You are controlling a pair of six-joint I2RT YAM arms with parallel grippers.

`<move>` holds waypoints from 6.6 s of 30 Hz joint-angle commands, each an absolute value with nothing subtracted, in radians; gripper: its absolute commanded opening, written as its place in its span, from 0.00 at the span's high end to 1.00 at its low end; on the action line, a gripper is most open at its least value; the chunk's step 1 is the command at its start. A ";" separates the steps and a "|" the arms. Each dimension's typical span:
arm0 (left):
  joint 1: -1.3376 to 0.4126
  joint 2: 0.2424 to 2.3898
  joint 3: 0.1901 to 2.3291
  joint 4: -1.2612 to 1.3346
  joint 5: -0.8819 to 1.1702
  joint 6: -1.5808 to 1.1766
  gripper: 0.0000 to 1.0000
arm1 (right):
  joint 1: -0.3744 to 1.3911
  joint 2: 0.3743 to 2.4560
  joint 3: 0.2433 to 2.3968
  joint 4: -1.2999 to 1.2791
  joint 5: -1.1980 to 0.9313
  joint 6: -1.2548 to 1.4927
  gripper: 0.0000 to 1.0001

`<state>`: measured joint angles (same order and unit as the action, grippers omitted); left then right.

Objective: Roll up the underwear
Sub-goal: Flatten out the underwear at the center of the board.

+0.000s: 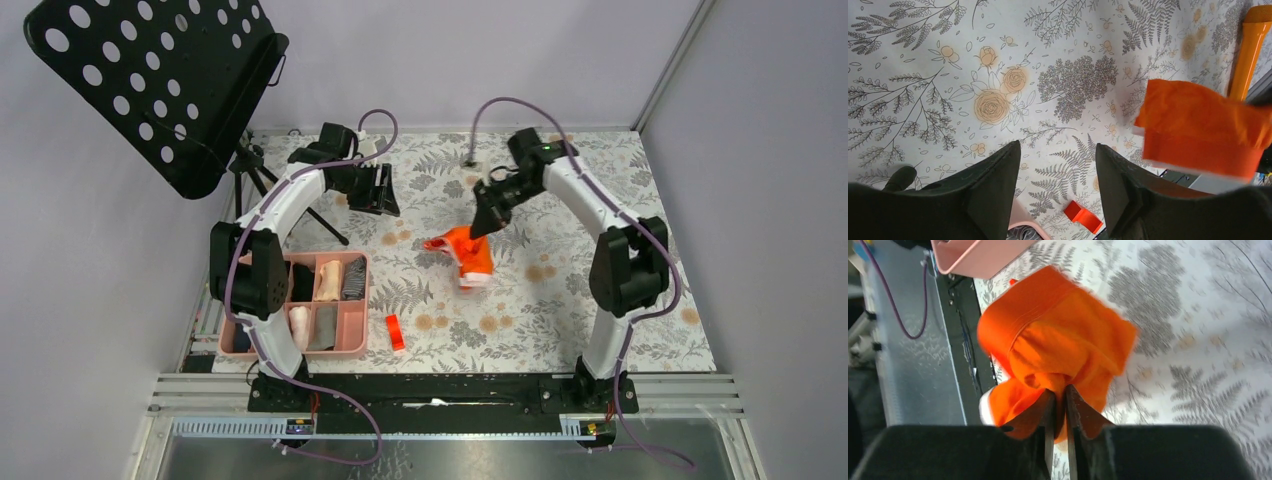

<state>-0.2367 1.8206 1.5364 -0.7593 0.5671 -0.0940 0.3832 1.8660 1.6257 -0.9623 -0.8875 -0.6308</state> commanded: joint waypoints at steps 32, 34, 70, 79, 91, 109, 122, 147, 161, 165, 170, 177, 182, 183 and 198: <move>-0.318 1.747 1.473 -0.733 0.587 -0.029 0.40 | 0.218 1.972 1.534 -0.666 -0.665 -0.152 0.32; -0.319 1.739 1.467 -0.735 0.572 -0.021 0.39 | 0.223 1.990 1.543 -0.659 -0.681 -0.146 0.34; -0.564 2.124 1.745 -0.410 0.662 -0.269 0.39 | 0.156 1.967 1.531 -0.759 -0.668 -0.197 1.00; -0.603 2.295 1.859 -0.417 0.673 -0.258 0.42 | 0.157 1.958 1.515 -0.760 -0.658 -0.201 1.00; -0.621 2.320 1.846 -0.396 0.706 -0.250 0.49 | 0.156 1.955 1.510 -0.760 -0.643 -0.206 1.00; -0.526 2.134 1.950 -0.684 0.665 0.019 1.00 | 0.065 1.912 1.665 -0.919 -0.630 -0.397 1.00; -0.469 1.821 1.918 -1.082 0.349 0.384 1.00 | 0.008 1.710 1.742 -1.011 -0.536 -0.605 1.00; -0.636 1.506 1.555 -1.217 0.490 0.325 1.00 | 0.062 1.072 1.304 -1.367 -0.787 -0.766 1.00; -0.468 2.343 2.307 -0.933 0.159 0.181 0.56 | -0.044 2.071 1.947 -0.957 -0.405 -0.581 0.40; -0.465 2.205 2.120 -0.879 0.274 0.171 0.55 | -0.043 1.986 1.882 -0.925 -0.508 -0.504 0.40; -0.466 2.022 1.751 -0.828 0.572 0.210 0.64 | -0.043 1.802 1.559 -0.917 -0.609 -0.400 0.44; -0.468 2.061 1.711 -0.841 0.656 0.163 0.76 | -0.043 1.764 1.327 -1.022 -0.581 -0.469 0.70; -0.474 2.141 1.789 -0.847 0.677 0.137 0.78 | -0.043 1.780 1.284 -0.989 -0.494 -0.479 0.79; -0.474 2.166 1.800 -0.849 0.677 0.131 0.79 | -0.043 1.791 1.283 -0.990 -0.479 -0.485 0.79; -0.464 2.314 1.834 -0.857 0.527 0.074 0.86 | -0.026 1.983 1.302 -0.791 -0.358 -0.489 0.81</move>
